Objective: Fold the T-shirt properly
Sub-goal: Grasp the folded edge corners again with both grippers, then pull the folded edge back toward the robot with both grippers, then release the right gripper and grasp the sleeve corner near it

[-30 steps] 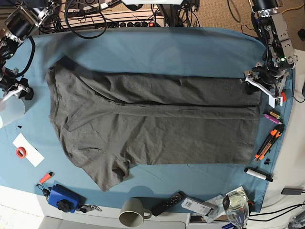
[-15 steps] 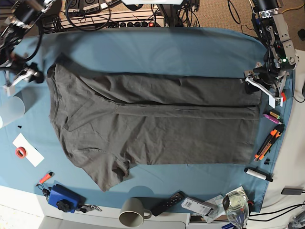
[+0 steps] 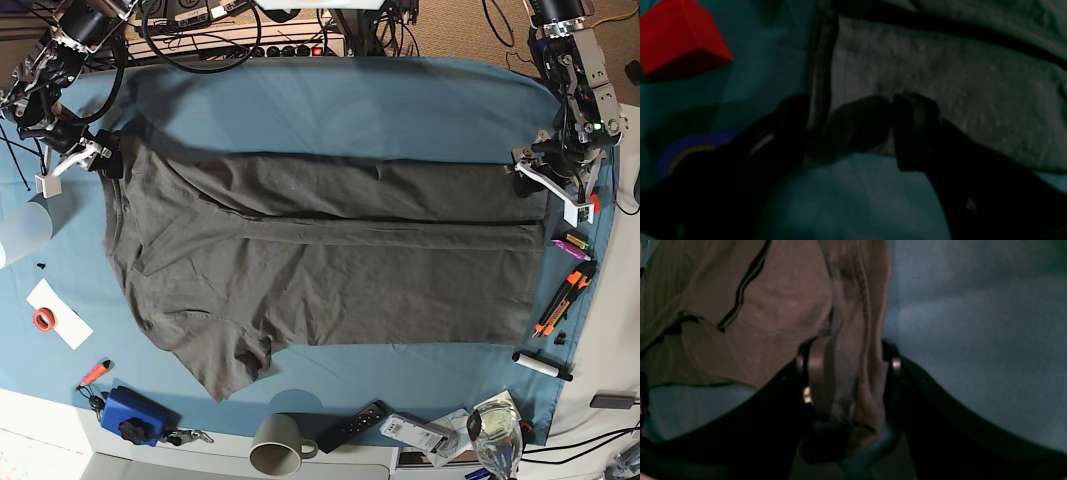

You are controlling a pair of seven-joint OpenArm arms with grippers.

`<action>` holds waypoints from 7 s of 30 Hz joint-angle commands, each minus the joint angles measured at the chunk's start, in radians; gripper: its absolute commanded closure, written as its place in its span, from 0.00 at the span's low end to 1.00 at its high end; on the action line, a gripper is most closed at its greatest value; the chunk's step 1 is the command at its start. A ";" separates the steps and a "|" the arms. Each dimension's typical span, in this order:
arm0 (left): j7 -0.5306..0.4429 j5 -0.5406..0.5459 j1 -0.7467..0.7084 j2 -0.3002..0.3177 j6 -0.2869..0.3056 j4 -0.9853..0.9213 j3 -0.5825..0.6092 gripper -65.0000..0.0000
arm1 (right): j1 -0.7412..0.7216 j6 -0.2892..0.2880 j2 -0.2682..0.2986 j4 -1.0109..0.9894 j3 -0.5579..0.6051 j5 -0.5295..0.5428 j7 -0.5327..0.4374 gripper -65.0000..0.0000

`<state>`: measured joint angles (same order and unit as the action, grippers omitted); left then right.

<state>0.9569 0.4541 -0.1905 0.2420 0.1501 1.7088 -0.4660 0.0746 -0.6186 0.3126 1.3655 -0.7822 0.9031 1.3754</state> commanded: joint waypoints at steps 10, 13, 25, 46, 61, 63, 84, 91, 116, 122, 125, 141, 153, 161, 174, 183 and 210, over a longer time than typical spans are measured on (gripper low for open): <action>0.038 0.024 -0.009 -0.002 0.003 -0.002 0.005 0.81 | -0.003 0.003 0.014 0.009 0.123 -0.208 -0.044 1.00; 0.039 0.042 -0.009 -0.001 0.003 -0.002 0.005 1.00 | -0.003 0.005 0.015 0.009 0.124 -0.243 -0.095 1.00; 0.102 0.041 -0.009 0.000 0.004 0.018 0.005 1.00 | -0.002 0.000 0.017 0.009 -0.011 -0.233 -0.061 1.00; 0.155 0.112 -0.157 0.043 0.034 0.108 -0.120 1.00 | 0.148 0.008 0.053 0.231 -0.021 -0.185 0.021 1.00; 0.196 0.171 -0.298 0.043 0.069 0.214 -0.211 1.00 | 0.323 0.009 0.053 0.239 -0.025 -0.127 0.021 1.00; 0.203 0.167 -0.303 0.043 0.072 0.214 -0.211 1.00 | 0.343 0.009 0.053 0.239 -0.025 -0.117 0.021 1.00; 0.172 0.081 -0.322 0.076 0.057 0.214 -0.212 1.00 | 0.363 0.020 0.053 0.239 -0.025 -0.145 -0.064 1.00; 0.172 0.081 -0.322 0.076 0.046 0.214 -0.212 1.00 | 0.362 0.033 0.053 0.239 -0.025 -0.167 -0.079 1.00; 0.168 0.035 -0.325 0.076 0.083 0.414 -0.212 0.62 | 0.355 0.040 0.135 0.251 -0.101 0.000 0.021 0.76; 0.112 0.017 -0.328 0.074 0.080 0.453 -0.212 0.62 | 0.355 0.037 0.134 0.278 -0.194 0.047 0.021 0.76; 0.113 0.017 -0.328 0.074 0.080 0.453 -0.212 0.62 | 0.356 -0.013 0.133 0.278 -0.194 0.046 0.021 0.74; 0.089 0.026 -0.327 0.074 0.080 0.453 -0.212 0.62 | 0.225 -0.040 0.181 0.278 -0.215 0.159 -0.026 0.57; 0.093 0.109 -0.327 0.071 0.088 0.457 -0.211 0.62 | -0.079 -0.032 0.202 0.275 0.095 -0.158 -0.201 0.57; 0.098 0.108 -0.328 0.071 0.087 0.458 -0.212 0.62 | -0.305 0.042 0.195 0.133 0.392 -0.467 -0.336 0.57; 0.096 0.108 -0.324 0.070 0.087 0.458 -0.211 0.62 | -0.628 0.037 0.195 -0.456 0.720 -0.479 -0.385 0.57; 0.090 0.107 -0.324 0.068 0.087 0.458 -0.211 0.62 | -0.610 0.083 0.195 -0.507 0.844 -0.526 -0.317 0.68; 0.073 0.100 -0.324 0.068 0.087 0.458 -0.211 0.62 | -0.310 0.039 0.297 0.061 0.754 -0.103 0.021 1.00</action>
<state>1.0527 0.5533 -0.5152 0.2958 0.2371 2.1479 -0.6701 -0.2081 -0.5762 0.5835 1.4086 -0.0158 0.7883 1.4101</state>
